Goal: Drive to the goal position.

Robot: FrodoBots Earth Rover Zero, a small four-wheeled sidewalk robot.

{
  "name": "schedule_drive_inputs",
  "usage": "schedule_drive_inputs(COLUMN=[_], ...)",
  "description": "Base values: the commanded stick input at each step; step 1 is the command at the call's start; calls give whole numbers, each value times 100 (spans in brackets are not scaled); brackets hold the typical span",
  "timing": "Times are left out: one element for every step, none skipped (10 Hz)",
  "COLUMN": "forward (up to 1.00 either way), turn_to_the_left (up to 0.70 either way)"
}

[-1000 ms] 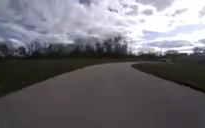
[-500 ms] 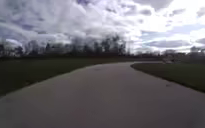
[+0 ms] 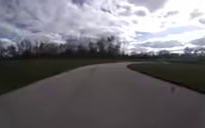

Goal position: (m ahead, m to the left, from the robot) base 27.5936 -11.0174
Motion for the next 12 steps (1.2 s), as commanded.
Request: schedule_drive_inputs(forward=[99, 99, 99, 99, 99, 99, 99, 99, 99, 99, 99, 100], turn_to_the_left=[0, 0, 0, 0, 0, 0, 0, 0, 0, 0, 0, 0])
